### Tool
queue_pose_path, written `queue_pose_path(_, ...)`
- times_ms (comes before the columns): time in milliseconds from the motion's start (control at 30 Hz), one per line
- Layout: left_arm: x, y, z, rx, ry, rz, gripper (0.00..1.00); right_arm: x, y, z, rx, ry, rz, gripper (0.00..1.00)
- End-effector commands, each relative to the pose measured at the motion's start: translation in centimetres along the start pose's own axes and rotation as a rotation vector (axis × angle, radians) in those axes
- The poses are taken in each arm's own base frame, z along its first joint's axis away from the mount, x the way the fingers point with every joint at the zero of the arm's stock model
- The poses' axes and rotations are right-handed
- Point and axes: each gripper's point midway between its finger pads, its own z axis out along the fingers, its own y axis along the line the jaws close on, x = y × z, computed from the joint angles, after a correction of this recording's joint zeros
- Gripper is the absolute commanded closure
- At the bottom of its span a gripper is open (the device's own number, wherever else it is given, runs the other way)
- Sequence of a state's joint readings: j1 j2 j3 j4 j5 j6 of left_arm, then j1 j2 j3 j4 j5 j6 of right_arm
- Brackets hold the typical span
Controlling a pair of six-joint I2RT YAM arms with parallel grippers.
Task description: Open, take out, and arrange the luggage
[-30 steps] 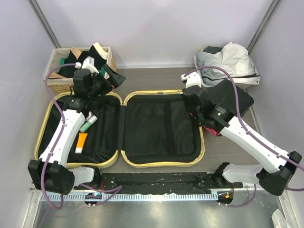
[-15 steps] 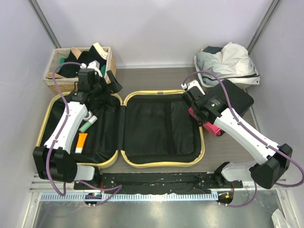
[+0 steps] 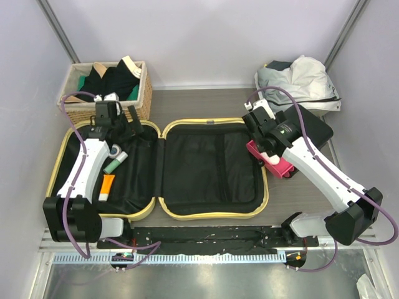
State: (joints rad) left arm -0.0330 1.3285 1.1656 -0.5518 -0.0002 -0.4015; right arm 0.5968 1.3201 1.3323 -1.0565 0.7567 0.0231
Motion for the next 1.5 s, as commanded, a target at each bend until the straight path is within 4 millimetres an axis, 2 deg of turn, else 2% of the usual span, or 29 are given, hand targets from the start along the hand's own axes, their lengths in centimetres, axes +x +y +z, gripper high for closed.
queue_pose_path(0,1.7,3.5,-1.0,-0.089,0.01,-0.028,0.0,-4.0,-0.8,-1.4,-0.032,-0.149,0.135,0.21)
queue_pose_path(133,3.9,6.0,-2.3,-0.156,0.032,-0.107,0.0,-8.1,-0.7,-3.3,-0.127,-0.324,0.259,0.21)
queue_pose_path(167,5.0,6.6,-2.4,-0.18,0.051,-0.121,0.0,-9.4,-1.2,-4.1,-0.14,-0.388,0.285,0.21)
queue_pose_path(233,6.2,7.9,-3.5,-0.243,0.056,-0.178,0.0,-10.4,-1.3,-4.5,-0.164,-0.437,0.317,0.21)
queue_pose_path(267,7.4,8.7,-3.6,-0.276,0.074,-0.204,0.0,-11.3,-1.3,-4.9,-0.184,-0.476,0.338,0.22)
queue_pose_path(333,8.4,10.3,-4.4,-0.337,0.07,-0.312,0.0,-11.8,-1.2,-5.1,-0.209,-0.505,0.351,0.23)
queue_pose_path(467,12.0,12.7,-4.3,-0.419,0.118,-0.502,0.0,-12.2,-1.1,-4.9,-0.247,-0.529,0.372,0.25)
queue_pose_path(567,13.5,14.3,-4.1,-0.481,0.12,-0.595,0.0,-12.1,-0.7,-4.9,-0.276,-0.533,0.376,0.25)
queue_pose_path(667,13.8,15.6,-3.8,-0.533,0.097,-0.621,0.0,-11.9,-0.7,-4.8,-0.292,-0.539,0.389,0.26)
queue_pose_path(733,13.3,16.6,-3.6,-0.577,0.074,-0.602,0.0,-11.8,-0.6,-4.7,-0.3,-0.54,0.392,0.26)
queue_pose_path(833,13.0,18.7,-3.9,-0.689,0.075,-0.523,0.0,-11.9,-0.5,-4.6,-0.308,-0.543,0.398,0.26)
queue_pose_path(933,12.4,19.9,-4.0,-0.742,0.098,-0.447,0.01,-11.9,-0.6,-4.7,-0.315,-0.551,0.404,0.26)
queue_pose_path(1067,12.0,20.2,-3.1,-0.736,0.15,-0.379,0.02,-11.9,-0.6,-4.6,-0.318,-0.555,0.407,0.26)
queue_pose_path(1233,13.7,19.4,-1.0,-0.654,0.28,-0.327,0.0,-11.8,-1.2,-5.1,-0.313,-0.572,0.42,0.26)
queue_pose_path(1467,15.4,19.4,0.3,-0.635,0.376,-0.319,0.01,-11.6,-2.0,-5.5,-0.296,-0.59,0.438,0.25)
